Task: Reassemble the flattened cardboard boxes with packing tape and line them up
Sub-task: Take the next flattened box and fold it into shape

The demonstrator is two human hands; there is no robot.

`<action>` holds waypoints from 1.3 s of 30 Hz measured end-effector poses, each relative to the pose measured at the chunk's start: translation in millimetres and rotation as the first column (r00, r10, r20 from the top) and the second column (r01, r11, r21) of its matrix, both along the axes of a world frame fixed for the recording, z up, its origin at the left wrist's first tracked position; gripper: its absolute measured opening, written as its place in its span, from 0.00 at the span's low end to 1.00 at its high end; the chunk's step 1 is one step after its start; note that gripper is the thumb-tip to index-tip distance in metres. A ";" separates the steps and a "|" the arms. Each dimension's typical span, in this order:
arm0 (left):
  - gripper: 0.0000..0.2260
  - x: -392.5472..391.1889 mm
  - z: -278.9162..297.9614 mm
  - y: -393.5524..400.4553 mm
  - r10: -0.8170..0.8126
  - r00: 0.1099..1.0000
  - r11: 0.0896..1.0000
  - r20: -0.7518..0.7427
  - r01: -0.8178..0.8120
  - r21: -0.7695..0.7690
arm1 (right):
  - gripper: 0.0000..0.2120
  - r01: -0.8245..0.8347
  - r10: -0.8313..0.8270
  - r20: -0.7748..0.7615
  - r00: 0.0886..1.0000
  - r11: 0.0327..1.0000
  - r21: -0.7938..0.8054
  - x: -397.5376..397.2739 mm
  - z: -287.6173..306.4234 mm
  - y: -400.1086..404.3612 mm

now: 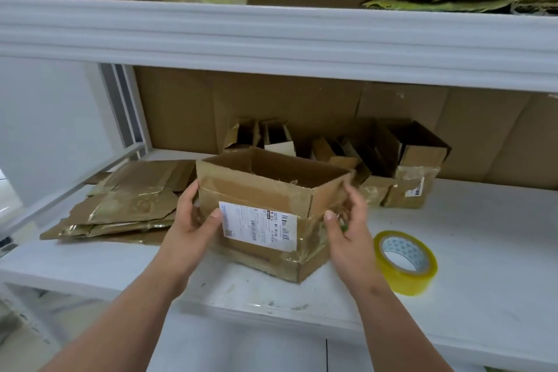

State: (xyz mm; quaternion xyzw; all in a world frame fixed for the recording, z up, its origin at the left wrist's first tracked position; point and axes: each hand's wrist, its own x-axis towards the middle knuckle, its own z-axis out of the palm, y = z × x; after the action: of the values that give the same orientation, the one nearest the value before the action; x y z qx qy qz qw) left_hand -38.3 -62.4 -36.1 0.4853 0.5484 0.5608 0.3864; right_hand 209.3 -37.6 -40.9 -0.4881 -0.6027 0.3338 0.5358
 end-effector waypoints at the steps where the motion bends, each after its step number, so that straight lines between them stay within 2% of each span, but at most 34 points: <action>1: 0.24 2.9 -0.4 -3.1 0.007 1.000 1.000 0.001 -0.007 -0.010 | 0.23 -0.047 0.048 0.041 0.998 0.999 -0.022 -2.3 0.3 -1.2; 4: 0.17 8.2 -2.8 -8.3 0.063 0.998 0.998 0.003 -0.062 -0.024 | 0.21 -0.152 0.155 0.039 0.987 0.985 -0.077 -9.3 -0.7 -5.0; 8: 0.23 1.0 1.3 -10.4 0.109 0.994 0.994 0.000 -0.109 0.024 | 0.18 -0.188 0.178 -0.086 0.980 0.973 -0.133 -11.0 -3.3 -0.7; 9: 0.24 -1.9 4.0 -11.0 0.090 0.996 0.995 -0.011 -0.089 0.034 | 0.21 -0.199 0.188 -0.087 0.978 0.970 -0.137 -11.2 -2.2 0.0; 12: 0.23 -6.6 13.0 -12.8 0.011 0.998 0.999 -0.069 -0.008 0.043 | 0.29 -0.229 0.226 -0.035 0.974 0.965 -0.125 -13.7 3.9 -1.6; 15: 0.22 -10.0 14.6 -10.4 -0.009 0.999 1.000 -0.052 0.010 0.015 | 0.27 -0.263 0.263 -0.020 0.965 0.960 -0.097 -18.6 9.2 -7.2; 19: 0.14 -19.0 14.7 -7.7 -0.041 0.999 0.998 -0.026 0.039 -0.059 | 0.26 -0.266 0.272 0.037 0.962 0.957 -0.115 -18.8 10.7 -7.6; 23: 0.15 -22.9 16.6 -3.7 -0.060 0.998 0.993 -0.011 0.058 -0.105 | 0.23 -0.215 0.231 0.146 0.962 0.970 -0.117 -17.5 11.3 -7.0; 26: 0.17 -19.0 18.5 -1.1 -0.069 0.998 0.992 -0.011 0.067 -0.110 | 0.33 -0.177 0.191 0.122 0.974 0.977 -0.120 -20.3 5.4 -9.5; 29: 0.25 -17.4 21.2 -1.0 -0.035 0.998 0.994 -0.059 0.029 -0.108 | 0.45 -0.175 0.187 0.075 0.979 0.974 -0.145 -19.5 3.9 -8.3; 31: 0.26 -18.1 22.1 -1.7 -0.015 0.997 0.994 -0.079 0.006 -0.112 | 0.42 -0.212 0.224 0.056 0.973 0.962 -0.169 -18.2 7.2 -8.5; 33: 0.27 -18.2 22.0 0.3 0.012 0.995 0.993 -0.095 -0.023 -0.115 | 0.33 -0.234 0.241 0.018 0.970 0.955 -0.184 -17.4 7.2 -6.8; 35: 0.27 -17.5 22.6 5.0 0.067 0.990 0.988 -0.128 -0.084 -0.131 | 0.24 -0.203 0.203 -0.016 0.979 0.963 -0.176 -18.8 4.1 -1.2; 39: 0.23 -10.8 27.3 8.6 0.162 0.956 0.968 -0.245 -0.202 -0.149 | 0.15 -0.131 0.112 -0.140 0.984 0.983 -0.132 -19.8 -9.4 8.3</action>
State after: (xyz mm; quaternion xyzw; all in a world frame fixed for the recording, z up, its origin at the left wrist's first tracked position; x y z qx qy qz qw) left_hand -49.1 -53.8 -8.8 0.4590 0.6786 0.4842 0.3071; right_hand 189.5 -29.3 -50.2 -0.4637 -0.5696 0.4392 0.5174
